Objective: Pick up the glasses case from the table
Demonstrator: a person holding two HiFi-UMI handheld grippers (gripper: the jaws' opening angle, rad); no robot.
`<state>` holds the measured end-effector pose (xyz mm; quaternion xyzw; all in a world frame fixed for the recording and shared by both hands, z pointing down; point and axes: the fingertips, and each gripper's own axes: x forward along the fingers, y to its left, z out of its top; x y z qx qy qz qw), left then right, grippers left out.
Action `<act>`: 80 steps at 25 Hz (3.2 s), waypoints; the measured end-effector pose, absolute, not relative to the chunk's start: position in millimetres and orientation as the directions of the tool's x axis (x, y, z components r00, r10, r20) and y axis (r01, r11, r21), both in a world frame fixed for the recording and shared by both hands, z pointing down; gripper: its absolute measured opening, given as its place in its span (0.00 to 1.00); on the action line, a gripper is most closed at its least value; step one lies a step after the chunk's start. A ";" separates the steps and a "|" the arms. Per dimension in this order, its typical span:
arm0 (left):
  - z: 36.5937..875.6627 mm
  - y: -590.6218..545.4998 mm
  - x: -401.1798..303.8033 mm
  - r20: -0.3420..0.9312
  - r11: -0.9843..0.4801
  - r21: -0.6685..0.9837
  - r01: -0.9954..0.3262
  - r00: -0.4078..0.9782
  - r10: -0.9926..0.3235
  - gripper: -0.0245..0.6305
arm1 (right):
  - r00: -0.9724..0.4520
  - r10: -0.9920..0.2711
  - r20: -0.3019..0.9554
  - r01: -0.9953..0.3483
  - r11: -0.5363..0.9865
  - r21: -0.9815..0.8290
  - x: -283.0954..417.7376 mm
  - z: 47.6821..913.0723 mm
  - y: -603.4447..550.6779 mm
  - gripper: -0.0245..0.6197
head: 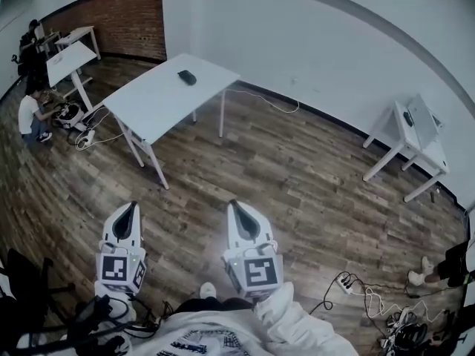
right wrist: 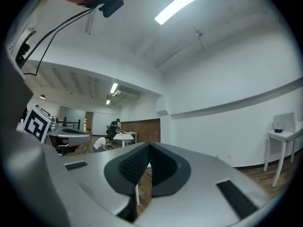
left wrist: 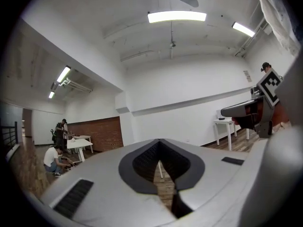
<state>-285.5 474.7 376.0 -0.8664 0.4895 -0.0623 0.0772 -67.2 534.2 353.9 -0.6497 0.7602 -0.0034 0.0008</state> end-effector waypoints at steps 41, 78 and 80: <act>401.2 -161.2 -93.6 0.158 -0.362 -0.226 -0.904 0.333 -0.930 0.08 | -0.352 -0.936 0.028 -0.934 0.349 -0.071 138.5 402.3 -159.7 0.05; 436.8 -420.3 -112.5 0.225 -0.367 -0.138 -0.920 0.331 -0.916 0.07 | -0.413 -0.905 0.102 -0.911 0.408 -0.062 88.9 412.1 -435.6 0.05; 439.7 -422.6 -110.9 0.240 -0.362 -0.114 -0.925 0.328 -0.914 0.08 | -0.408 -0.907 0.107 -0.913 0.404 -0.060 92.1 414.8 -438.9 0.05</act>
